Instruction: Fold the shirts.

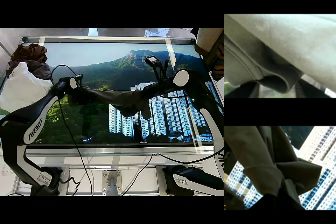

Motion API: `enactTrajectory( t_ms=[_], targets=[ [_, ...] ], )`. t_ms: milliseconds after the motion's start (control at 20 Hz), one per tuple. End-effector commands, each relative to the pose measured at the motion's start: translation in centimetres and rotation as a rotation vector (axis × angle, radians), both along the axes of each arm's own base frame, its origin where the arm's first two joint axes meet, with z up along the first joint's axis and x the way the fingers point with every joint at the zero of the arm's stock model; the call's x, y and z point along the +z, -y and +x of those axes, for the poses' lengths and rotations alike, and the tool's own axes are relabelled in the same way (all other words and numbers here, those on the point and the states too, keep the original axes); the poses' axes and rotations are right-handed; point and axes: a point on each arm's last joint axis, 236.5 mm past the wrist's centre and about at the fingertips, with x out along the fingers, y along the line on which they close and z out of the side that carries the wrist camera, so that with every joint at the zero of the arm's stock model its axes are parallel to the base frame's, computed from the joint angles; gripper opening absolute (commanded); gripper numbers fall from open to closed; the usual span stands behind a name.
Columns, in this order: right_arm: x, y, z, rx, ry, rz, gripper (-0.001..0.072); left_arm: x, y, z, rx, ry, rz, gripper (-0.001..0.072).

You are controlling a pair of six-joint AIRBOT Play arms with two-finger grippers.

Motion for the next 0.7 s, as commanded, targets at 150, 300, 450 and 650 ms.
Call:
enactTrajectory(
  t_ms=[150, 300, 450, 650],
  targets=[
    [-0.1, 0.0, -0.1, 0.000, -0.004, -0.001, 0.0019, 0.2, 2.9, 2.1, 0.075, 0.043, -0.135, 0.0013],
    [-0.2, 0.2, -0.1, 0.001, -0.005, -0.010, 0.0019, 2.1, 3.5, 2.9, 0.060, 0.057, -0.154, 0.0013],
    [-0.2, 0.4, 0.0, -0.002, -0.004, -0.017, 0.0020, 5.8, 4.4, 3.0, -0.027, 0.102, -0.167, 0.0013],
    [-0.2, 0.5, 0.0, -0.003, -0.003, -0.022, 0.0022, 14.9, 2.6, 3.9, -0.073, 0.337, -0.112, 0.0013]
  ],
)
